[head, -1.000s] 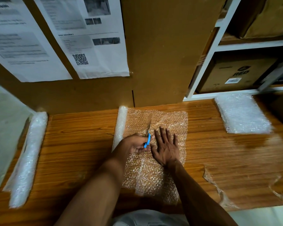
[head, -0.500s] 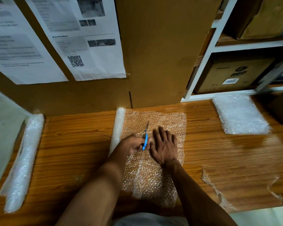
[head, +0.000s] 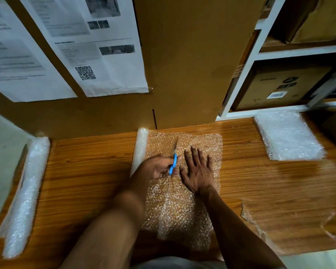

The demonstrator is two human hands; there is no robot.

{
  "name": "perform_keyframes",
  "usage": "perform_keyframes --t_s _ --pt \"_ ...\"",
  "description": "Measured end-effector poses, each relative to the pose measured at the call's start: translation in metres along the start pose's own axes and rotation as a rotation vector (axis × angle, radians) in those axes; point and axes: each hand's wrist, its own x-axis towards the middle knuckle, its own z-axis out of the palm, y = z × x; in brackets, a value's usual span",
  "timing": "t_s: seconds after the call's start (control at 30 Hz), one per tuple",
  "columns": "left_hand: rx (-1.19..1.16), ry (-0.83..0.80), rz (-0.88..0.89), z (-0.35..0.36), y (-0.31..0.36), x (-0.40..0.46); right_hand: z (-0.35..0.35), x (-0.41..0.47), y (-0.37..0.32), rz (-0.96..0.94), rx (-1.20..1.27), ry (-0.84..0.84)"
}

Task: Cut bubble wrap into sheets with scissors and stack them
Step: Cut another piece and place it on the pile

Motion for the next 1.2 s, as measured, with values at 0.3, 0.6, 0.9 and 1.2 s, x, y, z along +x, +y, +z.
perform_keyframes --t_s 0.3,0.6,0.9,1.2 --pt "-0.032 0.101 0.023 0.001 0.008 0.011 0.002 0.0 0.0 0.007 0.005 0.009" --pt "-0.041 0.044 -0.013 -0.002 0.013 0.009 -0.001 -0.001 0.001 -0.002 0.024 0.005" --pt "-0.013 -0.06 0.001 -0.006 0.031 0.006 -0.002 -0.001 0.001 0.001 0.035 -0.007" --pt "-0.123 -0.021 0.002 -0.005 0.043 0.018 -0.003 -0.001 0.0 0.008 0.028 -0.014"
